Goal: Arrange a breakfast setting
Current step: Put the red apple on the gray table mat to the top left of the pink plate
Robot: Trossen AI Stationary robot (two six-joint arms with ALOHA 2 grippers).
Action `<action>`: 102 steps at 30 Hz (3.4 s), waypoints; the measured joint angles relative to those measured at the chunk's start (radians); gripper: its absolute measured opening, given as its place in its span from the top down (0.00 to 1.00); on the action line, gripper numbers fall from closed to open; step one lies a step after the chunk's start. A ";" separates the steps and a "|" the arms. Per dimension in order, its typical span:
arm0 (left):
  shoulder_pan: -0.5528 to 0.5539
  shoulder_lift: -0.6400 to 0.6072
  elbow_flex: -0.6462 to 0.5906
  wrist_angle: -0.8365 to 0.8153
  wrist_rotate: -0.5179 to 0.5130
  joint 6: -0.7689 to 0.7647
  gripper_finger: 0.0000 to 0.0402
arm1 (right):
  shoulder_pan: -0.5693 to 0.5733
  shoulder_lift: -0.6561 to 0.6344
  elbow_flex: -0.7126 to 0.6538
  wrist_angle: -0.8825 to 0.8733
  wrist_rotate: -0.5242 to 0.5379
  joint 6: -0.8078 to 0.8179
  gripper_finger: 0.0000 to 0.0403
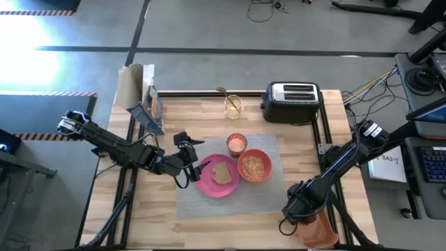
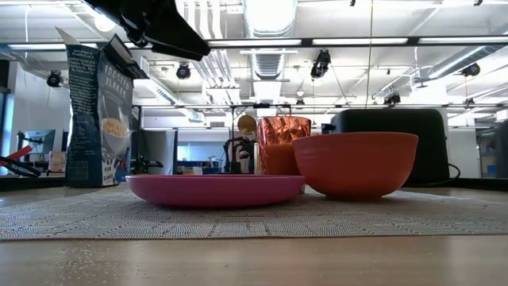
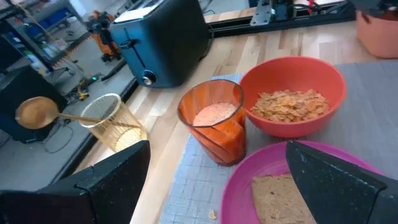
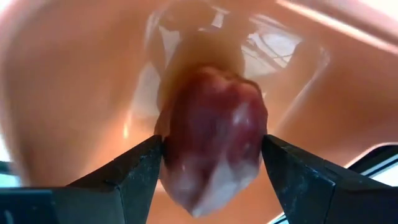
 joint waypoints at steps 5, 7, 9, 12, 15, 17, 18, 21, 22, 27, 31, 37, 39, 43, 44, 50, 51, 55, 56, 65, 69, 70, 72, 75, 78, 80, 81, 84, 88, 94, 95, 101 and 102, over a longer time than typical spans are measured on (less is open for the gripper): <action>0.000 0.000 0.000 0.000 0.015 0.000 0.11 | 0.000 0.000 -0.018 0.006 0.005 -0.037 0.35; 0.000 0.000 0.000 0.000 0.015 0.000 0.11 | 0.000 -0.001 -0.025 0.010 0.006 -0.038 0.35; 0.000 0.000 0.000 0.000 0.015 0.000 0.11 | 0.000 -0.001 -0.028 0.011 0.008 -0.040 0.35; 0.000 0.000 0.000 0.001 0.015 0.000 0.11 | 0.000 -0.001 -0.031 0.013 0.010 -0.045 0.36; 0.000 0.000 0.000 0.001 0.015 0.000 0.11 | 0.000 -0.001 -0.031 0.013 0.010 -0.054 0.40; 0.000 0.000 0.000 0.002 0.015 0.000 0.11 | 0.000 0.000 -0.030 0.012 0.008 -0.060 0.45; 0.000 0.000 0.000 0.002 0.015 0.000 0.11 | 0.000 0.000 -0.029 0.011 0.006 -0.065 0.47; 0.000 0.000 0.000 0.002 0.015 0.000 0.11 | -0.001 -0.002 -0.024 0.010 -0.010 -0.083 0.54; 0.000 0.000 0.000 0.003 0.015 0.000 0.11 | -0.001 -0.004 -0.022 0.010 -0.016 -0.087 0.54; 0.000 0.000 0.000 0.004 0.015 0.000 0.11 | 0.000 -0.030 0.007 0.015 -0.028 -0.105 0.54; 0.000 0.000 0.000 0.004 0.015 0.000 0.11 | 0.000 -0.079 0.050 0.014 -0.032 -0.103 0.54; 0.000 0.000 0.000 0.005 0.015 0.000 0.11 | 0.000 -0.178 0.115 0.001 -0.022 -0.054 0.54; 0.000 0.000 0.000 0.005 0.015 0.000 0.11 | 0.000 -0.211 0.136 0.000 0.023 -0.039 0.54; 0.000 0.000 0.000 0.005 0.014 0.000 0.11 | 0.000 -0.269 0.194 0.001 0.202 -0.073 0.54; 0.000 0.000 0.000 0.005 0.014 0.000 0.11 | 0.000 -0.280 0.208 0.002 0.275 -0.099 0.54; 0.000 0.000 0.000 0.008 0.014 0.023 0.11 | -0.034 -0.289 0.266 0.011 0.766 -0.363 0.54; 0.000 0.000 0.000 0.011 0.013 0.030 0.11 | -0.045 -0.280 0.270 0.014 0.846 -0.418 0.54; 0.000 0.000 0.000 0.045 0.004 0.057 0.11 | -0.109 -0.232 0.277 0.018 1.143 -0.581 0.54; 0.000 0.000 0.000 0.056 0.004 0.057 0.11 | -0.129 -0.218 0.277 0.021 1.199 -0.613 0.54; -0.004 0.006 0.000 0.163 0.017 0.015 0.11 | -0.310 -0.085 0.277 0.455 1.267 -1.163 0.54; -0.014 0.019 0.000 0.240 0.150 0.082 0.11 | -0.352 -0.044 0.285 0.634 1.193 -1.376 0.54; -0.014 0.022 0.000 0.254 0.176 0.091 0.11 | -0.359 -0.041 0.287 0.650 1.185 -1.408 0.54; -0.014 0.024 0.000 0.275 0.176 0.102 0.11 | -0.370 -0.037 0.293 0.652 1.184 -1.453 0.54; -0.010 0.024 0.000 0.297 0.143 0.142 0.11 | -0.378 -0.042 0.295 0.650 1.184 -1.499 0.54; -0.008 0.024 0.000 0.304 0.139 0.187 0.11 | -0.381 -0.046 0.295 0.652 1.184 -1.544 0.54; -0.007 0.024 0.000 0.306 0.139 0.215 0.11 | -0.383 -0.047 0.295 0.653 1.184 -1.561 0.54; -0.005 0.024 0.000 0.314 0.139 0.224 0.11 | -0.387 -0.047 0.295 0.653 1.184 -1.567 0.54; -0.005 0.023 0.000 0.330 0.138 0.224 0.11 | -0.393 -0.046 0.295 0.652 1.184 -1.570 0.54; 0.002 0.023 0.000 0.325 0.138 0.206 0.11 | -0.394 -0.046 0.289 0.666 1.183 -1.577 0.54; 0.002 0.023 0.000 0.337 0.144 0.227 0.11 | -0.394 -0.023 0.288 0.782 1.086 -1.707 0.54; 0.002 0.023 0.000 0.342 0.144 0.233 0.11 | -0.394 -0.014 0.288 0.810 1.073 -1.737 0.54; 0.003 0.023 0.000 0.392 0.190 0.288 0.11 | -0.398 0.017 0.293 0.879 1.037 -1.852 0.54; 0.005 0.023 0.000 0.397 0.205 0.297 0.11 | -0.399 0.020 0.293 0.887 1.018 -1.867 0.54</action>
